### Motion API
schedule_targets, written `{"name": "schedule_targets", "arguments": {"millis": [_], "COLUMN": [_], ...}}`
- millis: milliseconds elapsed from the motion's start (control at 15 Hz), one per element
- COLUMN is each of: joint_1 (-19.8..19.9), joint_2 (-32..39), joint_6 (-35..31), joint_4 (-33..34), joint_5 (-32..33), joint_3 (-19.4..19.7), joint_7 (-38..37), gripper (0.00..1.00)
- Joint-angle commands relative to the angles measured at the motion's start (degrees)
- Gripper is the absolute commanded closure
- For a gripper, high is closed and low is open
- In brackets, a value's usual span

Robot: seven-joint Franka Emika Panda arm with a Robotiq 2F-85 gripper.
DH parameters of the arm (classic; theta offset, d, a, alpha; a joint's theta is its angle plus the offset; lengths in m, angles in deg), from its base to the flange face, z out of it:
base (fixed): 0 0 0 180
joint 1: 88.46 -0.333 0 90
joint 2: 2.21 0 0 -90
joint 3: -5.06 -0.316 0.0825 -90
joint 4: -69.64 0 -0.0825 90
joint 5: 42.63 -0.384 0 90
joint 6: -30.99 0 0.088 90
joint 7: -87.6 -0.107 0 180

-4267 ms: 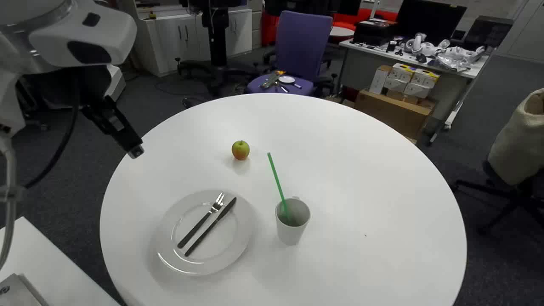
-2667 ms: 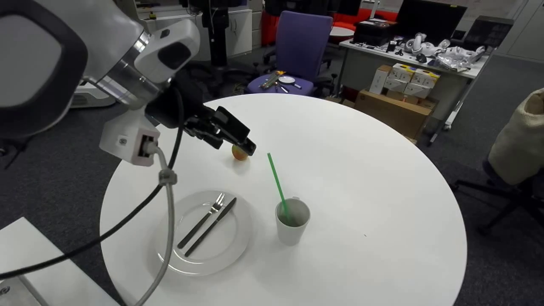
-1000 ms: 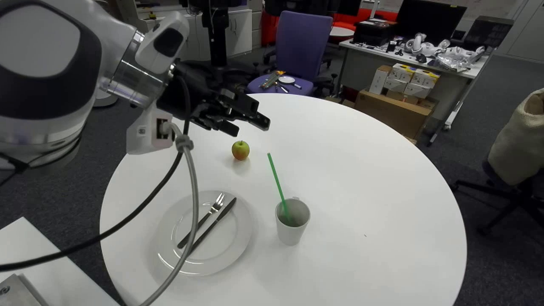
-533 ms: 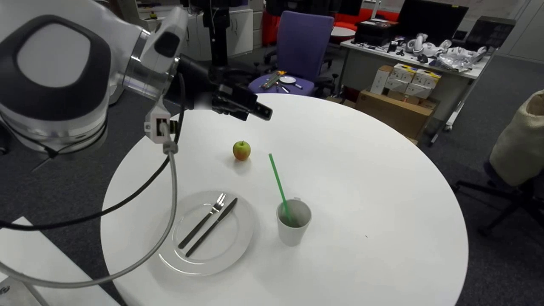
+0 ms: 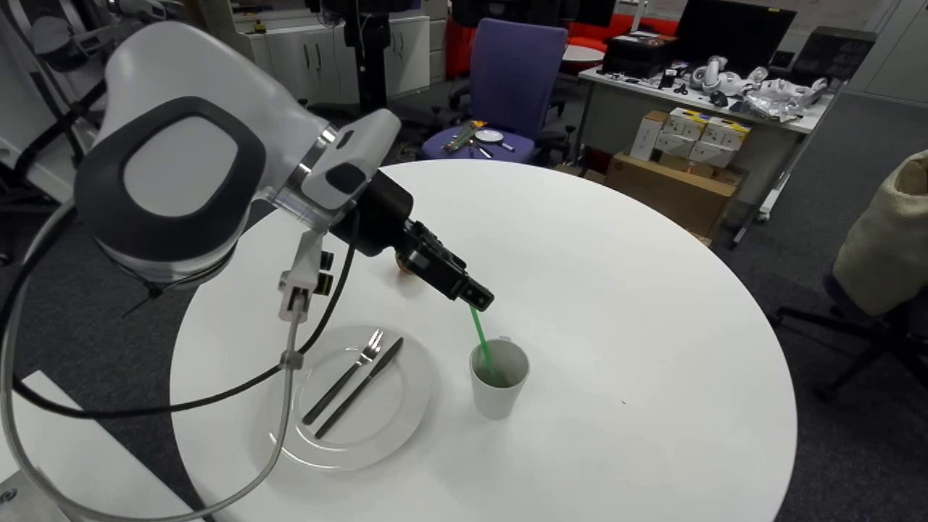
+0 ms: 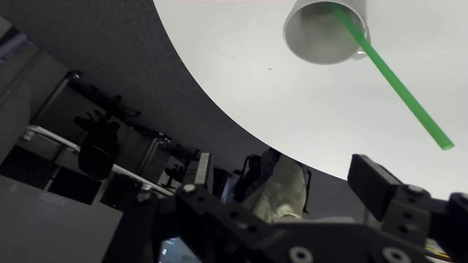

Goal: Remove the straw from the cup and put it on the table

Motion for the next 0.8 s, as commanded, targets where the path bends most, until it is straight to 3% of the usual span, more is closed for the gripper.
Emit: {"name": "schedule_targets", "arguments": {"millis": [0,467,733], "joint_1": [2.48,1.46,1.65], "joint_2": [10.70,25.58,30.03], "joint_6": [9.89,24.34,29.72], "joint_4": [7.07,15.38,17.54], "joint_5": [-1.01,-6.66,-11.88], "joint_3": [-0.42,-0.33,-0.41], "joint_7": [-0.42,-0.79,-3.37], "gripper": [0.00,0.00,0.00]}}
